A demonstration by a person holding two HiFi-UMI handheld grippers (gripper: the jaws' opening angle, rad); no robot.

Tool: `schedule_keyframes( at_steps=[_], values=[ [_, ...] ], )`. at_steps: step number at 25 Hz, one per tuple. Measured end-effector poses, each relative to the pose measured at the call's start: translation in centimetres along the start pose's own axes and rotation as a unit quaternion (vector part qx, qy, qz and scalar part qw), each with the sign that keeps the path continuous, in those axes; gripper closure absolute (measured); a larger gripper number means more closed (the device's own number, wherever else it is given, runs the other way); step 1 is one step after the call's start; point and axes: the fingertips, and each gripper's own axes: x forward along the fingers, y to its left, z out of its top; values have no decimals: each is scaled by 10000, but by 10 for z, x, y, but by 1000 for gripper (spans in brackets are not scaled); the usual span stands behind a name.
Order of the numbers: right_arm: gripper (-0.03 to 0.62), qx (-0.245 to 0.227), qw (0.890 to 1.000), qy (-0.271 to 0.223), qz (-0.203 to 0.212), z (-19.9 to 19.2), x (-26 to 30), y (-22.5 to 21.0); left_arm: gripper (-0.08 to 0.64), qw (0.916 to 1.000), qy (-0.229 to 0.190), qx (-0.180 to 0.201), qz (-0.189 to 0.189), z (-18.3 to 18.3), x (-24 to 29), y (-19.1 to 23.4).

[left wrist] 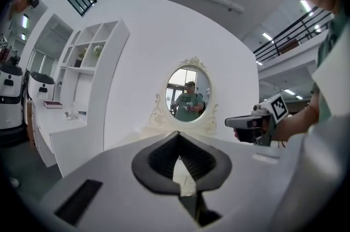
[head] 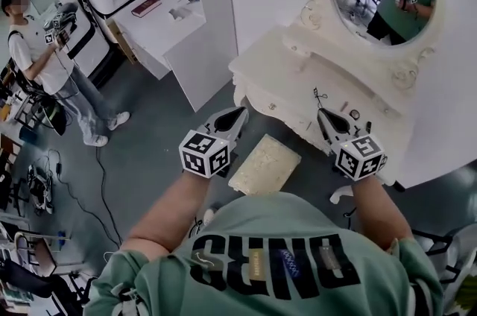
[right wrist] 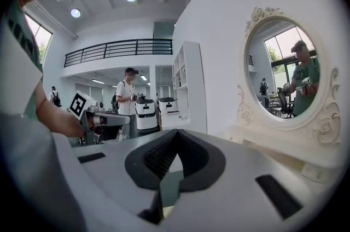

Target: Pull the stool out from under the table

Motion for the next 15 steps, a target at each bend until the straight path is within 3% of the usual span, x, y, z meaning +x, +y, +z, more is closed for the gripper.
schedule_keyframes(
  at_steps=[6, 15],
  values=[
    [598, 30, 9999, -9, 162, 9, 2, 12, 551, 9996, -124, 247, -102, 24, -13, -15],
    [598, -52, 9996, 51, 264, 11, 7, 20, 551, 9991, -142, 371, -117, 26, -19, -19]
  ],
)
